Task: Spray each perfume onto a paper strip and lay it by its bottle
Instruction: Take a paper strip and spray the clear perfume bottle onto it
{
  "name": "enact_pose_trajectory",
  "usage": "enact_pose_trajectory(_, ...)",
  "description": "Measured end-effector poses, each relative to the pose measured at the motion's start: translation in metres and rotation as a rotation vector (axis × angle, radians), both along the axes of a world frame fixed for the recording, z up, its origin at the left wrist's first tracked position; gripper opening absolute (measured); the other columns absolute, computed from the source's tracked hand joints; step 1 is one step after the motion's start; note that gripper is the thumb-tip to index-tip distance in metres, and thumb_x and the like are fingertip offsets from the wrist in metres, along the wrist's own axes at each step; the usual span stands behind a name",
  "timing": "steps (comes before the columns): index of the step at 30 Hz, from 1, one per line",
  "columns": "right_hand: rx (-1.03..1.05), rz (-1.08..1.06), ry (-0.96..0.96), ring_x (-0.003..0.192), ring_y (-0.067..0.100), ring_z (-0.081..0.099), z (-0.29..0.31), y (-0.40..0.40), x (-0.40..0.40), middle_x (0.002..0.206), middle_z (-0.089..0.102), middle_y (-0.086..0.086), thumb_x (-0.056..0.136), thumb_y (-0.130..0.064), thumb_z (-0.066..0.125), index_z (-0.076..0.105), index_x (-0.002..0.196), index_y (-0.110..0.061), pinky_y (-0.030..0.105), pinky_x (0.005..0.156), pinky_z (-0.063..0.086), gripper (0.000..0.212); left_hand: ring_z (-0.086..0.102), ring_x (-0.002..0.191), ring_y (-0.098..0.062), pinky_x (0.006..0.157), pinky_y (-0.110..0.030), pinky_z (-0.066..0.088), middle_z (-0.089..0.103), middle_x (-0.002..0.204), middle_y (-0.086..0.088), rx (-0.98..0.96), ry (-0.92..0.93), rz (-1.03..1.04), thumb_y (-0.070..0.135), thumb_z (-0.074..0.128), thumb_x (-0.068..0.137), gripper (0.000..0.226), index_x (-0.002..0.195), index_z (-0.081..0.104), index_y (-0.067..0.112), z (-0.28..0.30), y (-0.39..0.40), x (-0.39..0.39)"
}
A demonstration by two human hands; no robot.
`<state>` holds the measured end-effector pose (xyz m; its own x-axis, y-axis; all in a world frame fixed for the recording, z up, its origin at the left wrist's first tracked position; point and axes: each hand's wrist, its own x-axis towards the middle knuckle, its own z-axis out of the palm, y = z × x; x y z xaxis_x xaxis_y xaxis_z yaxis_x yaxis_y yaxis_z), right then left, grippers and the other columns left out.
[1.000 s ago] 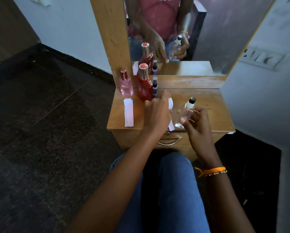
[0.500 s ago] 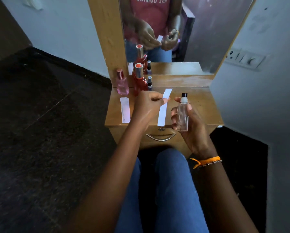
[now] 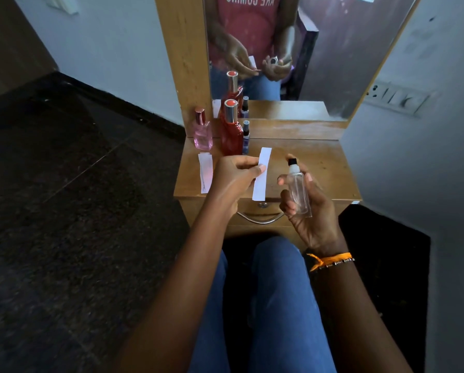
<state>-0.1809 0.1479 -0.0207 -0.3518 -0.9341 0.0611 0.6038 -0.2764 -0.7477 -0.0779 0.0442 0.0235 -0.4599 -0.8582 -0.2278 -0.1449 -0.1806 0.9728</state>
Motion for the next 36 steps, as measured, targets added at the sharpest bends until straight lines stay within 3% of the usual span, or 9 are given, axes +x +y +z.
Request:
enact_pose_trajectory(4,-0.042,0.044,-0.084,0.046,0.006,0.048,-0.002,0.002,-0.002,0.091,0.062,0.011,0.1,-0.019,0.024,0.043,0.131,-0.018,0.015,0.039,0.042,0.037,0.062,0.081,-0.008,0.071,-0.015,0.049,0.066,0.086,0.003,-0.022,-0.032,-0.023,0.007,0.069,0.08,0.026,0.106,0.068,0.007,-0.001,-0.001,0.001)
enact_pose_trajectory(9,-0.022,0.017,-0.092,0.052,0.006,0.049,-0.004,0.0,-0.004,0.089,0.059,0.007,0.087,-0.031,0.057,0.047,0.125,-0.02,0.012,0.039,0.04,0.04,0.06,0.072,-0.004,0.062,-0.014,0.045,0.064,0.075,0.007,-0.016,-0.031,-0.057,0.007,0.071,0.078,0.019,0.096,0.069,0.009,-0.003,0.002,0.001)
enact_pose_trajectory(14,0.079,-0.048,-0.001,0.063,0.008,0.056,-0.005,0.001,-0.004,0.098,0.069,0.006,0.096,-0.029,0.038,0.05,0.119,-0.026,0.017,0.053,0.047,0.026,0.059,0.07,-0.003,0.062,-0.012,0.051,0.064,0.075,0.005,0.017,-0.008,-0.03,0.005,0.069,0.079,0.011,0.09,0.068,0.008,-0.003,0.004,-0.002)
enact_pose_trajectory(18,0.101,-0.029,-0.011,0.061,0.011,0.057,-0.004,0.0,-0.007,0.101,0.065,0.004,0.097,-0.024,0.036,0.052,0.121,-0.02,0.018,0.05,0.049,0.029,0.057,0.068,-0.001,0.054,-0.006,0.049,0.063,0.075,0.006,0.038,-0.017,-0.016,0.004,0.068,0.081,0.017,0.098,0.068,0.004,-0.004,0.005,-0.002)
enact_pose_trajectory(21,0.138,-0.052,0.046,0.061,0.011,0.055,-0.004,-0.001,-0.006,0.094,0.061,0.002,0.095,-0.021,0.042,0.051,0.124,-0.016,0.019,0.048,0.047,0.03,0.058,0.071,-0.004,0.059,-0.01,0.049,0.064,0.077,0.005,0.081,-0.001,-0.012,0.003,0.068,0.08,0.018,0.098,0.068,0.005,-0.006,0.005,-0.002)
enact_pose_trajectory(23,0.204,-0.168,0.273,0.065,0.012,0.054,-0.002,-0.003,-0.004,0.094,0.059,0.005,0.089,-0.016,0.054,0.051,0.121,-0.017,0.02,0.05,0.046,0.032,0.06,0.073,-0.006,0.062,-0.014,0.049,0.065,0.079,0.005,0.099,-0.011,-0.022,0.004,0.068,0.08,0.017,0.097,0.068,0.008,-0.007,0.004,-0.002)
enact_pose_trajectory(28,0.32,-0.532,1.314,0.089,0.01,0.053,0.003,-0.016,-0.006,0.11,0.057,0.0,0.076,0.002,0.066,0.053,0.118,-0.013,0.021,0.07,0.045,0.046,0.061,0.071,-0.005,0.058,-0.013,0.048,0.066,0.08,0.003,0.126,-0.011,-0.036,0.004,0.068,0.08,0.018,0.098,0.069,0.008,-0.008,0.005,-0.003)
enact_pose_trajectory(30,0.346,-0.549,1.492,0.087,0.016,0.054,0.007,-0.019,-0.005,0.114,0.057,0.006,0.076,0.0,0.064,0.054,0.119,-0.013,0.027,0.066,0.045,0.046,0.062,0.07,-0.005,0.055,-0.012,0.048,0.067,0.083,0.0,0.135,-0.007,-0.034,0.004,0.068,0.08,0.019,0.098,0.069,0.008,-0.009,0.005,-0.003)
enact_pose_trajectory(36,0.414,-0.538,1.706,0.079,0.026,0.058,0.011,-0.027,-0.007,0.111,0.058,0.008,0.078,-0.002,0.065,0.054,0.115,-0.016,0.03,0.054,0.043,0.041,0.061,0.069,-0.004,0.05,-0.009,0.046,0.069,0.092,-0.005,0.131,0.004,-0.037,0.004,0.067,0.081,0.023,0.104,0.068,0.006,-0.008,0.005,-0.002)
